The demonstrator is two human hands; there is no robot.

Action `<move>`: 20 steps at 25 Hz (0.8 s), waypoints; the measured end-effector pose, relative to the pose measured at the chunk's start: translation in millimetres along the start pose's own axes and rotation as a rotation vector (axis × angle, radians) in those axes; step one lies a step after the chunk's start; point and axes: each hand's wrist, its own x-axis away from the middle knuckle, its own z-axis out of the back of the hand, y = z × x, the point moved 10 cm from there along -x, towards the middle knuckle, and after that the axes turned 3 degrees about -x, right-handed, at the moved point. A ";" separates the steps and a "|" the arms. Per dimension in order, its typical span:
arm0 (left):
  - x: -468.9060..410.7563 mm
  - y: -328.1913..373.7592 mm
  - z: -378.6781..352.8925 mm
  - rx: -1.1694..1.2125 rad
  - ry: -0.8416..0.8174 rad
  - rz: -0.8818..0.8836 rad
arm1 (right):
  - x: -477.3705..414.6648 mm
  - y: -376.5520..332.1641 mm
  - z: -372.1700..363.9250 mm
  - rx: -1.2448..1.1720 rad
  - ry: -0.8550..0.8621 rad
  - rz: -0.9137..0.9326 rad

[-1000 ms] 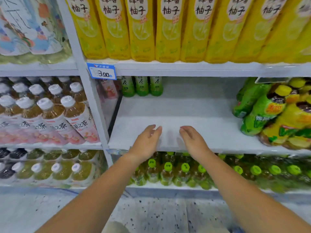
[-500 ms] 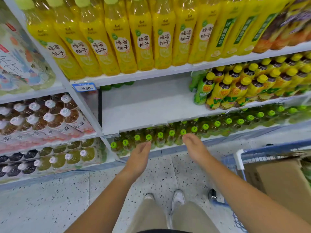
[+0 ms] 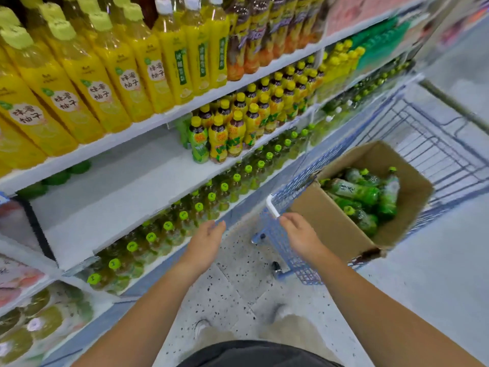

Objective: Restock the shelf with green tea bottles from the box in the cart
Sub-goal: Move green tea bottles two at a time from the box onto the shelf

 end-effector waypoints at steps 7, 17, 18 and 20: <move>-33.9 78.6 -125.5 -0.128 -0.098 -0.046 | -14.1 71.9 139.8 -0.021 0.167 -0.062; -91.9 179.1 -339.6 -0.063 -0.177 0.022 | -112.0 162.5 313.5 0.091 0.065 -0.109; -101.8 184.4 -353.9 -0.067 -0.177 0.035 | -123.7 169.8 324.7 0.122 0.050 -0.126; -116.3 191.8 -378.1 -0.075 -0.193 0.071 | -142.1 177.7 341.5 0.168 0.032 -0.144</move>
